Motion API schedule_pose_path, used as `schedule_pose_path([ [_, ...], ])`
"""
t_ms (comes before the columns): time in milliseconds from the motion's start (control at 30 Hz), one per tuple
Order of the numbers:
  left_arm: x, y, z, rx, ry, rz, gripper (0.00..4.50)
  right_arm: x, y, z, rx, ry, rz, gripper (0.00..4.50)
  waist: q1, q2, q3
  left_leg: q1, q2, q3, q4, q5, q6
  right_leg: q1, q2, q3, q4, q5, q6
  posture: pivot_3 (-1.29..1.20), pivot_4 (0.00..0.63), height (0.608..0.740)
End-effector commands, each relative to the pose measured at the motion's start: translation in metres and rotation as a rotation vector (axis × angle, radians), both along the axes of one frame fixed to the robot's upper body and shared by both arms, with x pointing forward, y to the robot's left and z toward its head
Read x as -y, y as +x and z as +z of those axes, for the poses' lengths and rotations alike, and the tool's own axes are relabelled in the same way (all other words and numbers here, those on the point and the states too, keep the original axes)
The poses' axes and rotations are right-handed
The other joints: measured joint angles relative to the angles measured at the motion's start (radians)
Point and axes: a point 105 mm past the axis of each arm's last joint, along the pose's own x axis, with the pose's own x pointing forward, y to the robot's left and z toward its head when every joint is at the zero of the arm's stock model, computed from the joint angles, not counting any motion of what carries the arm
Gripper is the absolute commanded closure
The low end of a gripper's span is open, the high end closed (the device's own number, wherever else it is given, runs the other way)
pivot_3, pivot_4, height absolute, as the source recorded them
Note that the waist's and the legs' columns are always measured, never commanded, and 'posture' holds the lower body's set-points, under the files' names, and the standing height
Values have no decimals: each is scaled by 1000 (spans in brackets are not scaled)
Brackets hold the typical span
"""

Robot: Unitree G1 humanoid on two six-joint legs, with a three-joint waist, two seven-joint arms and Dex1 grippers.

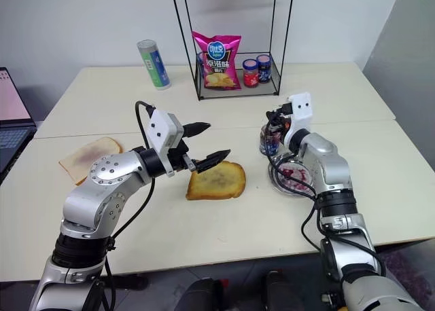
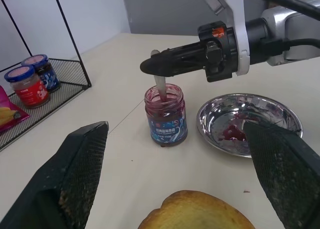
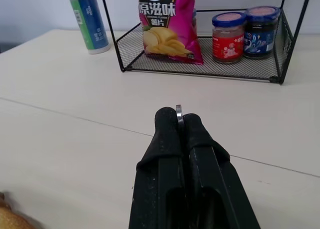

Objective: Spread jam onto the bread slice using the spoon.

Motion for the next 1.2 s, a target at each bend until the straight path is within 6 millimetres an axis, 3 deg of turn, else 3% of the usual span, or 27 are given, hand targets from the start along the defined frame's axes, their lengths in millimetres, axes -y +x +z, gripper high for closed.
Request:
schedule_pose_path([
  [33,-2,-3,14,68,-5,6,0,6,2,23,-4,150,-14,4441,0,0,0,0,0,0,0,0,0,0,0,0,0,0,0,0,150,740],
  [233,-2,-2,15,74,-5,9,0,15,3,30,-94,353,-35,4441,0,0,0,0,0,0,0,0,0,0,0,0,0,0,0,0,150,740],
  [467,-2,-2,15,76,-4,6,0,26,6,36,-137,476,-75,4441,0,0,0,0,0,0,0,0,0,0,0,0,0,0,0,0,150,740],
  [1200,-1,-1,16,80,-1,5,0,42,10,34,-187,600,-141,4441,-1,0,0,0,0,0,0,0,0,0,0,0,0,0,0,0,150,740],
])
